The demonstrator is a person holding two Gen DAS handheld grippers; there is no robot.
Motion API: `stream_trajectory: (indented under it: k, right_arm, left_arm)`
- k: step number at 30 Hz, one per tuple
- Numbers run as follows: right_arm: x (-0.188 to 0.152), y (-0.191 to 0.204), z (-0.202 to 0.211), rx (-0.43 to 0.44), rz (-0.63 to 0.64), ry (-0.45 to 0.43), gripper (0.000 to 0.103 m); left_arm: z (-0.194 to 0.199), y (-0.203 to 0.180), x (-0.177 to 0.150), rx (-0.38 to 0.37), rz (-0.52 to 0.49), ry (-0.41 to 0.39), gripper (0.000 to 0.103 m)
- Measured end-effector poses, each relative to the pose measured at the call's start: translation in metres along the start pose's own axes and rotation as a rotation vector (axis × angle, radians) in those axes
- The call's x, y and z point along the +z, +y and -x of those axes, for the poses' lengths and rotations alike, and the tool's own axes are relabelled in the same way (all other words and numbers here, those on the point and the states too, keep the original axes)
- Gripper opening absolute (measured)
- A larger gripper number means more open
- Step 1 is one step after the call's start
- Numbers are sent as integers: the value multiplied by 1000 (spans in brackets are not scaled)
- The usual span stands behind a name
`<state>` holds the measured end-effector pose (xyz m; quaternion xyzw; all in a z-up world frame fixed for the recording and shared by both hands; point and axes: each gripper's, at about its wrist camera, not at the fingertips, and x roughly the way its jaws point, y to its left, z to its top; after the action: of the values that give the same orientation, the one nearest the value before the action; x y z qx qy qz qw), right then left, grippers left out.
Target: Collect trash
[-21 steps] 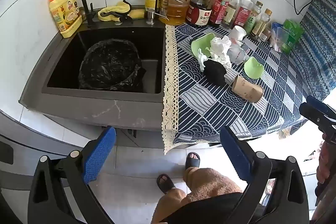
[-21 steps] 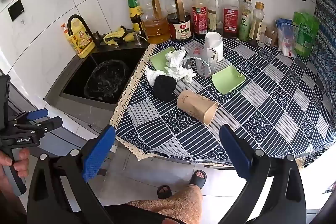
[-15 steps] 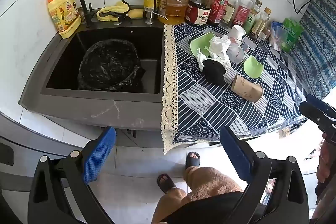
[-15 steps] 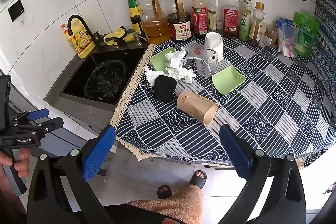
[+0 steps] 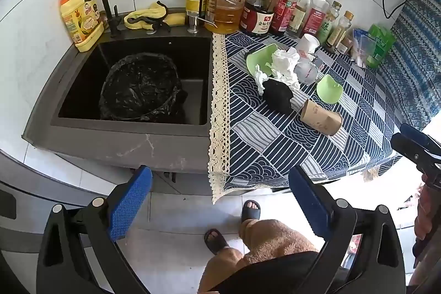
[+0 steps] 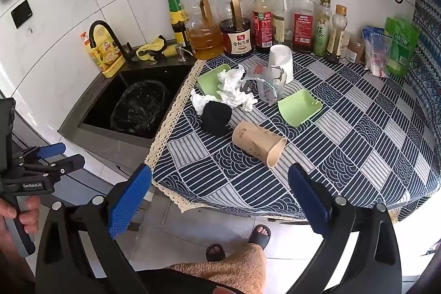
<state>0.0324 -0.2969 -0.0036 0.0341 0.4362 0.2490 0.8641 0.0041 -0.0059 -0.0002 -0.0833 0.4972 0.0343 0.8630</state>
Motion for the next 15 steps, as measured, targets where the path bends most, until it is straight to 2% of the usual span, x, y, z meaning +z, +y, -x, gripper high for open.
stream_trajectory:
  k: [7,15]
  right_arm:
    - [1,5,1,-1,5,-3,98]
    - [0,6,2,6,5,-5,98]
  left_arm:
    - [1,1,-1,-33,2,10,96]
    - [5,0,-2,-32,-14,5,96]
